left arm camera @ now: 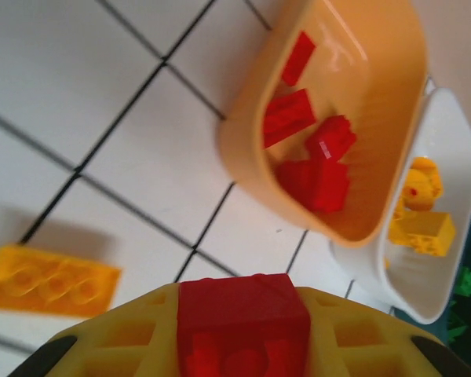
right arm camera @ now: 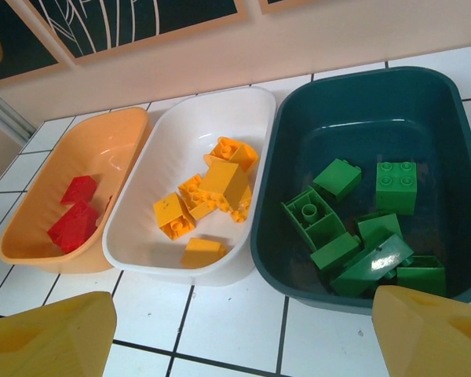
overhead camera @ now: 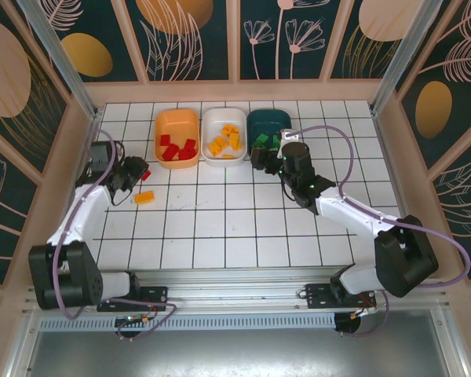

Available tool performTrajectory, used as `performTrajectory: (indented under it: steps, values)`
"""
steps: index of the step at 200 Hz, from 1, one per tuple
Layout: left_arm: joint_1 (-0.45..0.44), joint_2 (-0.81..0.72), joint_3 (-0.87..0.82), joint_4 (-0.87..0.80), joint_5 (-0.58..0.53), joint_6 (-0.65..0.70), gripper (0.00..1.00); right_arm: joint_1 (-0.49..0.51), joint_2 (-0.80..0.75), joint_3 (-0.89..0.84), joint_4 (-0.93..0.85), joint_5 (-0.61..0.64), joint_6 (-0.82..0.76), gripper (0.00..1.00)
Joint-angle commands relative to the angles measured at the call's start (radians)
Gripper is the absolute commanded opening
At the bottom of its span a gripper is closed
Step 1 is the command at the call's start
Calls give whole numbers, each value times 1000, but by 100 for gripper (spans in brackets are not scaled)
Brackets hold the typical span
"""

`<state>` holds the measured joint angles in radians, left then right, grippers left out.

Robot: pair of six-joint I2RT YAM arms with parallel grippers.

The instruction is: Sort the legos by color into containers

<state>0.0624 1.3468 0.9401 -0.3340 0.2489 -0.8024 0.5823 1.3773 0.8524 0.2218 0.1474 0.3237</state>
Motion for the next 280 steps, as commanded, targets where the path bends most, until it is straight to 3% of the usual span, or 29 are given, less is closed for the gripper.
performTrajectory:
  steps: [1,56,96,115,138,163,174,186,233,280]
  values:
    - [-37,109,98,85,43,-30,30,8,2,-1,-16,-11,25,85]
    - [-120,472,420,107,48,-43,30,17,4,11,-67,-4,35,85]
    - [-123,578,475,164,58,-73,35,30,-18,6,-101,17,38,85]
    - [-130,598,502,163,68,-59,46,37,-26,12,-121,22,33,85]
    - [-140,569,517,168,79,-24,63,46,-33,20,-137,31,28,86]
    - [-143,456,478,166,60,-5,71,59,-31,38,-149,40,22,86]
    - [-144,360,417,151,-2,7,80,79,-34,45,-159,57,19,86]
    - [-144,251,317,122,-106,8,98,106,-42,45,-161,83,12,86]
    - [-144,71,-31,-4,-370,61,99,149,-52,39,-150,80,8,89]
    - [-144,143,-72,-10,-515,111,99,163,-41,63,-169,62,-8,91]
